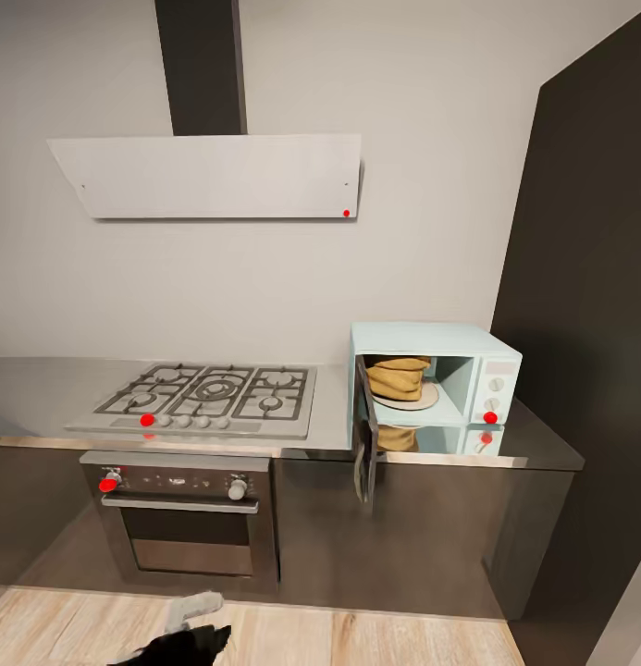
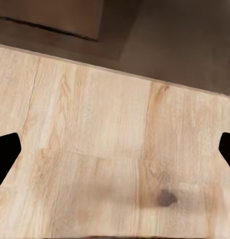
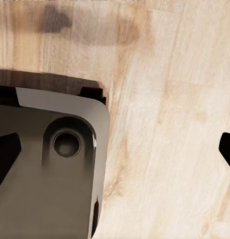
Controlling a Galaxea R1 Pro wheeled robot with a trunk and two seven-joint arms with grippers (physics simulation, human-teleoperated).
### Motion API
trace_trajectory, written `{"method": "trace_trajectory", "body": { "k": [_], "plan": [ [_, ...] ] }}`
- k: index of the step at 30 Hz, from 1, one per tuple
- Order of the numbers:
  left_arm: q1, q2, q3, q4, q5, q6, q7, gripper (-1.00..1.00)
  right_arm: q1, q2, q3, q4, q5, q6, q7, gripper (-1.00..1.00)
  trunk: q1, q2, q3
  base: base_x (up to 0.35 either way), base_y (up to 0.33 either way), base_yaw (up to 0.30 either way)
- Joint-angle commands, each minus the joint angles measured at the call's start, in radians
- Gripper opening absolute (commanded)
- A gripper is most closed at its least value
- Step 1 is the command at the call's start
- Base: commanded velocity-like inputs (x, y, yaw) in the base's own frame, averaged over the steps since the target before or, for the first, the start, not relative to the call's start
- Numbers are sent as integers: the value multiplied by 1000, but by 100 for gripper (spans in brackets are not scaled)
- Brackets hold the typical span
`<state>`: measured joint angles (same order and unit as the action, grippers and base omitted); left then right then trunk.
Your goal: In the kitchen, take the popcorn bag from the countertop, put it into the microwave, and heat it until the popcorn is cooked so the cooked popcorn ends up inside the bag.
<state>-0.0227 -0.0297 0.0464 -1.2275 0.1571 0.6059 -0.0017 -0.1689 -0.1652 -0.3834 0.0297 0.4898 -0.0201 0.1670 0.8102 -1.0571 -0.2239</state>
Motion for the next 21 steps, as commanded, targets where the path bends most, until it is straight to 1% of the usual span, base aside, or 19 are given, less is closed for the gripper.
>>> {"method": "trace_trajectory", "body": {
  "k": [1, 2, 3, 4, 5, 6, 7, 8, 9, 11, 12, 13, 15, 17, 19, 20, 21],
  "plan": [
    [-13, -2, 2, -15, 6, 29, 0, 100, -1, -1, -8, 3, 8, -3, 2, 100, 0, -1, -2, 0, 0, 0],
    [-68, -5, 2, -55, 6, 74, 0, 100, -1, -1, -7, 3, 8, -4, 2, 100, 0, -1, -2, 0, 0, 0],
    [-157, -14, 1, -77, 7, 103, 0, 100, -1, -1, -7, 2, 10, -6, 2, 100, 0, -1, -2, 0, 0, 0],
    [-200, -23, 0, -82, 9, 110, 0, 100, -1, -1, -7, 1, 10, -7, 2, 100, 0, -1, -2, 0, 0, 0],
    [-265, -41, -1, -86, 10, 116, 0, 100, -1, -2, -7, 1, 10, -9, 2, 100, 0, -1, -2, 0, 0, 0],
    [-307, -55, -1, -87, 10, 119, -2, 100, -1, -2, -9, 1, 10, -9, 2, 100, 0, -1, -2, 0, 0, 0],
    [-382, -82, -5, -90, 7, 119, -4, 100, -1, -1, -12, 1, 9, -9, 1, 100, 0, -1, -2, 0, 0, 0],
    [-424, -105, -9, -92, 5, 115, -6, 100, -1, -1, -14, 0, 9, -9, 2, 100, 0, -1, -2, 0, 0, 0],
    [-445, -118, -14, -93, 5, 110, -7, 100, -1, -1, -15, 0, 9, -9, 1, 100, 0, -1, -2, 0, 0, 0],
    [-472, -132, -25, -95, 4, 88, -8, 100, -1, 0, -17, 0, 8, -8, 2, 100, 0, -1, -2, 0, 0, 0],
    [-480, -136, -29, -97, 4, 56, -9, 100, -1, -1, -18, 0, 7, -8, 2, 100, 0, -1, -2, 0, 0, 0],
    [-491, -138, -36, -44, 9, -66, -11, 100, -1, -2, -20, -2, 4, -8, 4, 100, 0, -1, -2, 0, 0, 0],
    [-495, -140, -38, 11, 6, -139, -12, 100, -1, -2, -21, -2, -9, -9, 4, 100, 0, -1, -2, 0, 0, 0],
    [-497, -142, -42, 17, 6, -167, -13, 100, -1, -2, -20, -3, -26, -12, 2, 100, 0, -1, -2, 0, 0, 0],
    [-497, -142, -80, 17, 4, -175, -13, 100, -1, -2, -21, -3, -33, -13, 2, 100, 0, -1, -2, 0, 0, 0],
    [-497, -142, -115, 18, 4, -176, -12, 100, -1, -1, -21, -3, -36, -13, 2, 100, 0, -1, -2, 0, 0, 0],
    [-497, -143, -128, 18, 4, -176, -12, 100, -1, 0, -21, -3, -36, -14, 2, 100, 0, -1, -2, 0, 0, 0]
  ]
}}
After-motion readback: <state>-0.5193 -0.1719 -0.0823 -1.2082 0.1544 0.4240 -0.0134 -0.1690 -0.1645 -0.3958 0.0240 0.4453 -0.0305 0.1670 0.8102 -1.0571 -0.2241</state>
